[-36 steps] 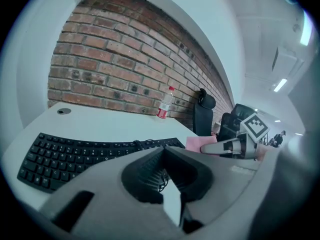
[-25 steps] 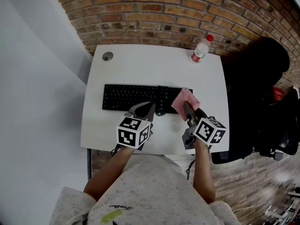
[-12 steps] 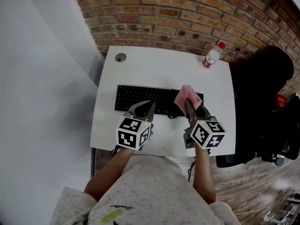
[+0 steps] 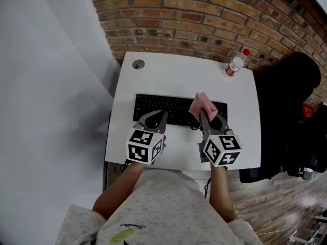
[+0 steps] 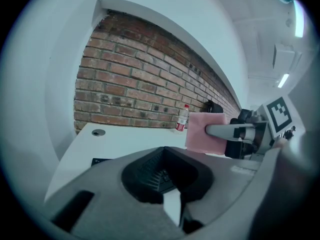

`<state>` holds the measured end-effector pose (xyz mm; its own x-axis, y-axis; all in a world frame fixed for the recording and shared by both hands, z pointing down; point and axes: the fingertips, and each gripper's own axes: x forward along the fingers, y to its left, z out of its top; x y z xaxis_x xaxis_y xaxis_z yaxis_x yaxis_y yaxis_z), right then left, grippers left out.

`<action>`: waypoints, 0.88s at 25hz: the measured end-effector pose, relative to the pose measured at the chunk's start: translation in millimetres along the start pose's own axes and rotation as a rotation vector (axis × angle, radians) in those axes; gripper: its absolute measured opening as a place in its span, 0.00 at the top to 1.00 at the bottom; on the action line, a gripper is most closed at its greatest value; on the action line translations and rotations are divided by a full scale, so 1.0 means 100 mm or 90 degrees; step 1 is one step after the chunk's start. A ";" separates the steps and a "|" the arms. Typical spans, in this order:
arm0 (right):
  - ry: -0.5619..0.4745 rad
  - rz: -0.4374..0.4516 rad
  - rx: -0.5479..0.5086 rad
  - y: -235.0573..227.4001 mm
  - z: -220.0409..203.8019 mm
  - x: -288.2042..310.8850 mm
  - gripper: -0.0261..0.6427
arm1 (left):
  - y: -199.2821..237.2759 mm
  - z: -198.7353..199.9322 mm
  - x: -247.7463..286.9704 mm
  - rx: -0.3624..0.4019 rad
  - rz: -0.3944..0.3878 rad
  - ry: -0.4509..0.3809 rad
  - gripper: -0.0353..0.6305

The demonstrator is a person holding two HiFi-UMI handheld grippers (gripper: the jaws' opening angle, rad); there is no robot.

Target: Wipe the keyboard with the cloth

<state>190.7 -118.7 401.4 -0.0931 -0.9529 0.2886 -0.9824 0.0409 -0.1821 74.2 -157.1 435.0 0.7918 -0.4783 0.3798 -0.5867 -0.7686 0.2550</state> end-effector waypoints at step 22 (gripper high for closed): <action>-0.003 -0.029 -0.006 0.05 -0.01 -0.07 0.93 | 0.02 -0.02 -0.06 -0.004 -0.018 0.002 0.95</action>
